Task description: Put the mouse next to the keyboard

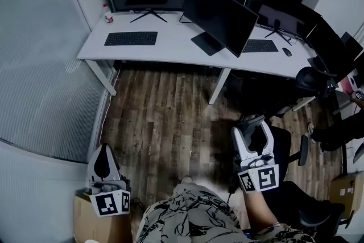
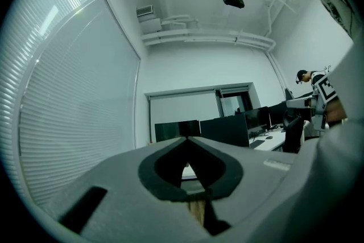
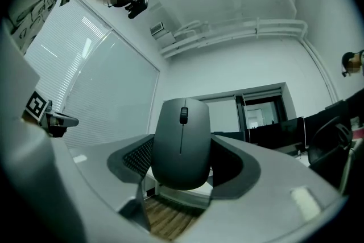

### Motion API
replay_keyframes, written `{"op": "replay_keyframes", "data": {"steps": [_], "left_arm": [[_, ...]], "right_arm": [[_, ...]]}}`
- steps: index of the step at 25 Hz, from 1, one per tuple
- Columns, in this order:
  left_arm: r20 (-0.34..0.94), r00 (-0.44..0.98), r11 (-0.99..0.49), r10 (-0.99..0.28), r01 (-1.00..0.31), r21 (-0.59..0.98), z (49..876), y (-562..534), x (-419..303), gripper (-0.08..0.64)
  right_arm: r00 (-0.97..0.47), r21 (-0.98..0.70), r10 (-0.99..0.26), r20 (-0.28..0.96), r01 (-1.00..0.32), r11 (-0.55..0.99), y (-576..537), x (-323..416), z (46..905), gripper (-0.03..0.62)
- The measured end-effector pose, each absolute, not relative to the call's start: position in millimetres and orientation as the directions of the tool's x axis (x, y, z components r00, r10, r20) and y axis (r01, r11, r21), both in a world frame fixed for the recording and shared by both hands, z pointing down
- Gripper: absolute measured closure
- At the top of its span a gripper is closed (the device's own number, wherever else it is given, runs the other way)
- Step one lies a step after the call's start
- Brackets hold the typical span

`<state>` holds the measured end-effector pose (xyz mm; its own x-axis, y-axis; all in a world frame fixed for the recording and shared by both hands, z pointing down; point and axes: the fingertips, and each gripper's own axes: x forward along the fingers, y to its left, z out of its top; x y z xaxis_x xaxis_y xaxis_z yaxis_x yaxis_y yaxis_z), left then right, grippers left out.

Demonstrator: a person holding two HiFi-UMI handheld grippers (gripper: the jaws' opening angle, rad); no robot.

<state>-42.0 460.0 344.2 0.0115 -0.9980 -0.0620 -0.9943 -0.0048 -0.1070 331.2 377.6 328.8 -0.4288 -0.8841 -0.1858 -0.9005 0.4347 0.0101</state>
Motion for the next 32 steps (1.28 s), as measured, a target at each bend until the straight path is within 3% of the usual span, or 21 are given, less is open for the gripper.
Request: {"op": "replay_keyframes", "data": {"steps": [11,32], "left_arm": [[-0.049,0.002,0.002,-0.999,-0.996,-0.094,342,420,-27,0.561],[-0.091,0.095,-0.084,-0.991,-0.990,-0.117,333,295,-114,0.561]], "right_arm": [[-0.456,-0.008,-0.876,-0.156,-0.886,0.463,325,329,333,0.291],[-0.372,0.001,-0.913,-0.164,-0.926,0.377,237,249,325,0.291]]}}
